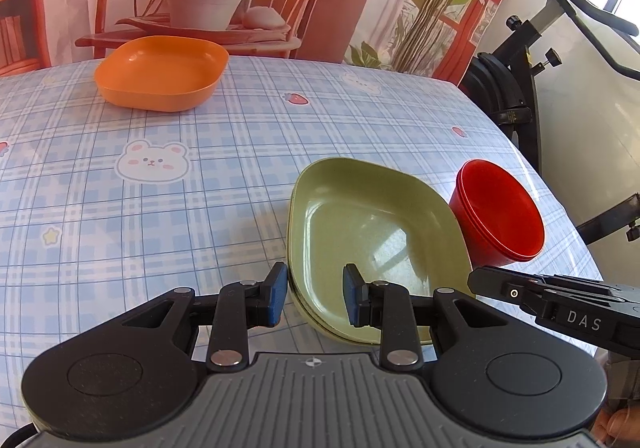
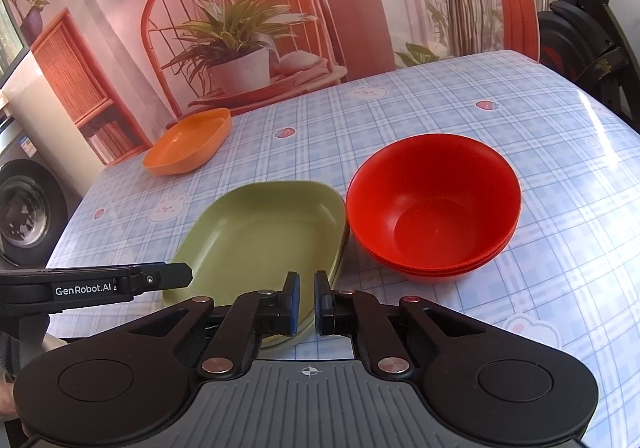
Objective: Organize plates and bowls
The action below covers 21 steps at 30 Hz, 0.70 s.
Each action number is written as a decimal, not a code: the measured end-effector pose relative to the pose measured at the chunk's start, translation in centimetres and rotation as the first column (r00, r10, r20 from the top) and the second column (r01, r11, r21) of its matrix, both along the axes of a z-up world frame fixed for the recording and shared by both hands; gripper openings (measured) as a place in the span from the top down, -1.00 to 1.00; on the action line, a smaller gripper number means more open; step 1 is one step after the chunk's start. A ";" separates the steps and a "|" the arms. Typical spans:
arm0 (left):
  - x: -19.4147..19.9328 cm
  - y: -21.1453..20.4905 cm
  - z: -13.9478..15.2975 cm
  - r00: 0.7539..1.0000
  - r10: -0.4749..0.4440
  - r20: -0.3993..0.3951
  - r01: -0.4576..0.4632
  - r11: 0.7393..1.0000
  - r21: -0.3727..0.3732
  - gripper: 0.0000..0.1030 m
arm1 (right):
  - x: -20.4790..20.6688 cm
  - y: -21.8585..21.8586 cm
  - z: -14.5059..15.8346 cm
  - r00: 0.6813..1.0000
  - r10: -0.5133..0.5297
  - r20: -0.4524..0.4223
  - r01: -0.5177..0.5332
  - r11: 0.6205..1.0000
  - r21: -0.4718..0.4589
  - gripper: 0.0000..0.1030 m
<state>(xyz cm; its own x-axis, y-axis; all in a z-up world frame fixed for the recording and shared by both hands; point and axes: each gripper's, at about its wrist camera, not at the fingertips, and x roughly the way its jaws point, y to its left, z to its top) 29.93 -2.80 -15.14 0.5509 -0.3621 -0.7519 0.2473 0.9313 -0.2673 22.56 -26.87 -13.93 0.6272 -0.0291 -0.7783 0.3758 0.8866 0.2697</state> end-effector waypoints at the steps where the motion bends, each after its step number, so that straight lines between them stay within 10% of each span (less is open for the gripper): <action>1: 0.1 0.1 -0.1 1.000 0.000 0.000 0.000 1.000 -0.001 0.41 | 0.0 0.0 -0.1 1.000 -0.001 -0.004 0.001 1.000 0.002 0.87; 21: 2.4 4.7 5.2 0.994 0.014 0.109 -0.010 0.999 -0.040 0.36 | 2.5 0.2 3.0 0.998 -0.029 0.062 0.023 0.996 0.086 0.72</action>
